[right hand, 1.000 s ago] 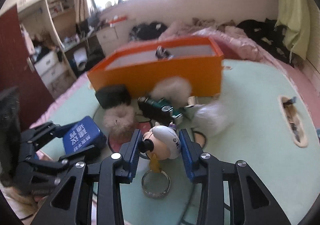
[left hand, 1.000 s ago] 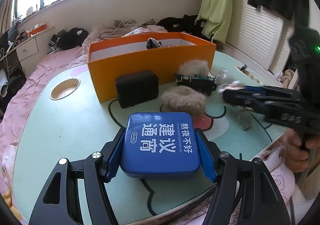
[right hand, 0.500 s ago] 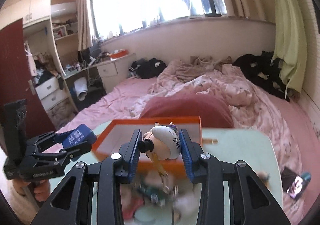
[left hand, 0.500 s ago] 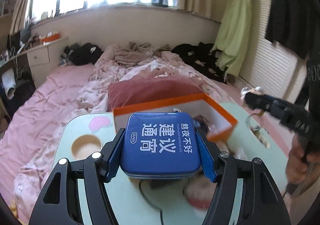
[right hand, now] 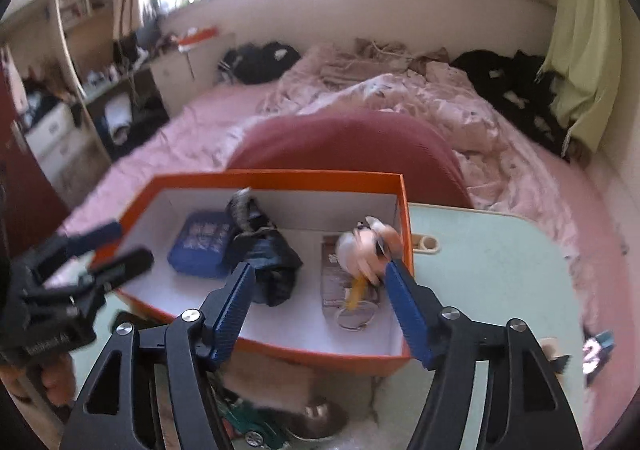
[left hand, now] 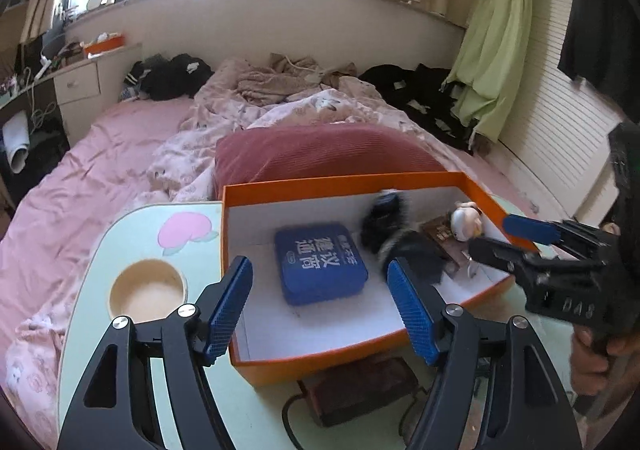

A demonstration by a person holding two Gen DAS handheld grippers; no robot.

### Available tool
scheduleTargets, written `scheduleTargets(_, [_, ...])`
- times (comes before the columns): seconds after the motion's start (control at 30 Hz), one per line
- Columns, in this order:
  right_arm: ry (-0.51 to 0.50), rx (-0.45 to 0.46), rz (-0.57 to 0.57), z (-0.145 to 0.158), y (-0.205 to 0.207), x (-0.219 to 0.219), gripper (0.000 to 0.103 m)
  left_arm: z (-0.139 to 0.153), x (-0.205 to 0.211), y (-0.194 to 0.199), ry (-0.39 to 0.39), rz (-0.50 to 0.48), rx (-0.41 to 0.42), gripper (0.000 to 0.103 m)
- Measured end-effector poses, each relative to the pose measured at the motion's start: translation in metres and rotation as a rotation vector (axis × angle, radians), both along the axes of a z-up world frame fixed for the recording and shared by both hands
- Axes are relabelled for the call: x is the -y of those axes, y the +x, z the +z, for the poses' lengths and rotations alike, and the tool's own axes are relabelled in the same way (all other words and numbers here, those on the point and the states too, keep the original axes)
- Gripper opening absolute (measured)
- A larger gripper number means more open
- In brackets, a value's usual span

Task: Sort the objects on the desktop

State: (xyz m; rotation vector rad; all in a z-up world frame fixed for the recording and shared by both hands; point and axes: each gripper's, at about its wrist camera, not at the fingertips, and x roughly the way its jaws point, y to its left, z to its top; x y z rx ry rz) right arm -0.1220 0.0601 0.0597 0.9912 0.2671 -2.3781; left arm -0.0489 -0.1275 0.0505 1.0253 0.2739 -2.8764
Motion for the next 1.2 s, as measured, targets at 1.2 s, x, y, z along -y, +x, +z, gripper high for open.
scheduleTargets(1.2, [-0.145,-0.067,-0.037,-0.048,0.141,-0.111,0.09,-0.037,-0.061,0.099,-0.112,-0.137,0.135,0.08])
